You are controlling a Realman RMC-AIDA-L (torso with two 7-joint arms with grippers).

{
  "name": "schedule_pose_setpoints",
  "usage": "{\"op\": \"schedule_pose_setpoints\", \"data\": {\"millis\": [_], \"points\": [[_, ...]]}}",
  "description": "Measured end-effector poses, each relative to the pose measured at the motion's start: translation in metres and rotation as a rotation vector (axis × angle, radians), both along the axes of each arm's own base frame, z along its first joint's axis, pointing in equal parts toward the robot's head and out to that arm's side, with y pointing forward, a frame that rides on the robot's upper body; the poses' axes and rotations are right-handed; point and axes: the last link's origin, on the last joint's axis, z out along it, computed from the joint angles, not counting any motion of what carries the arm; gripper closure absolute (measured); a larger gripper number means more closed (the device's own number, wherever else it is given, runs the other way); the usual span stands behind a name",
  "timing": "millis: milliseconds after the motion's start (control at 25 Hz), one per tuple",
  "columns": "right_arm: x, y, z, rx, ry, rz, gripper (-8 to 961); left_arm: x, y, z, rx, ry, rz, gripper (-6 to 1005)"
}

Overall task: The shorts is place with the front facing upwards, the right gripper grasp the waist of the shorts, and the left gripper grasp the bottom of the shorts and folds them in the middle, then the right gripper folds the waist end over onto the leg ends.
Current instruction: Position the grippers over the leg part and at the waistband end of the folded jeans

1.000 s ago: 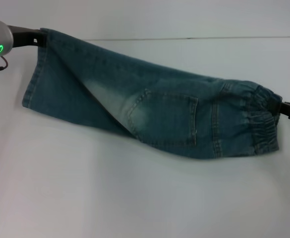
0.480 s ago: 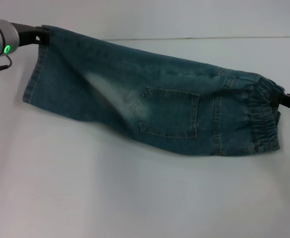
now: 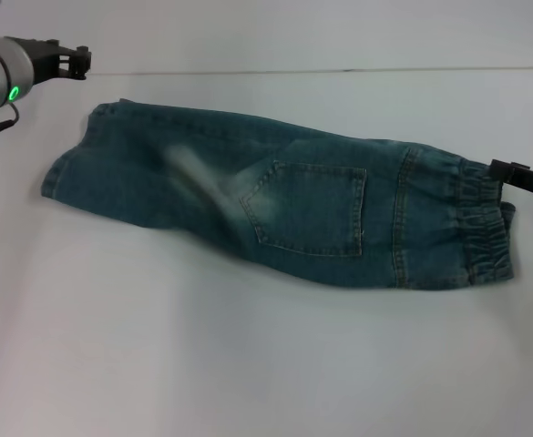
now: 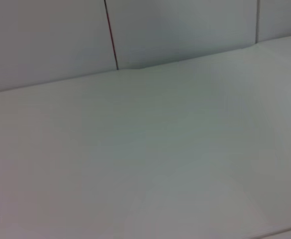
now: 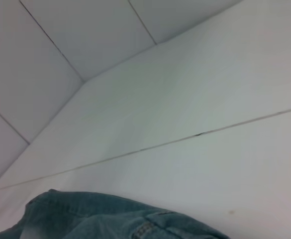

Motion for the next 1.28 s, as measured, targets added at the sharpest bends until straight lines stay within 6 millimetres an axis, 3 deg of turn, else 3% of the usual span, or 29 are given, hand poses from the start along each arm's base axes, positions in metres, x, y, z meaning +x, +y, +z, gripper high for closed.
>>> {"op": "schedule_pose_setpoints", "data": {"millis": [240,320,400,520,800,1000,1280], "points": [[0.002,-0.001,0.012,0.009,0.01,-0.003,576,-0.01,-0.01,0.002,0.008,-0.021,0.014,592],[0.0,-0.001,0.022,0.004,0.022,0.007,316,-0.012,-0.017,0.003,-0.006,-0.054,0.014,495],[-0.004,-0.001,0.034,-0.016,0.031,0.023,239,-0.015,-0.025,0.003,-0.032,-0.101,0.006,398],[-0.01,-0.001,0.05,-0.066,0.027,0.036,124,-0.016,-0.04,0.001,-0.096,-0.177,-0.054,173],[-0.034,0.0,0.078,-0.246,-0.015,0.044,-3,-0.002,-0.085,-0.009,-0.422,-0.363,-0.312,119],[-0.051,0.005,0.088,-0.393,-0.069,-0.004,-1,0.016,-0.124,-0.019,-0.724,-0.466,-0.449,88],[-0.066,0.024,0.081,-0.495,-0.195,-0.117,2,0.019,-0.134,-0.026,-0.779,-0.486,-0.48,89]]}}
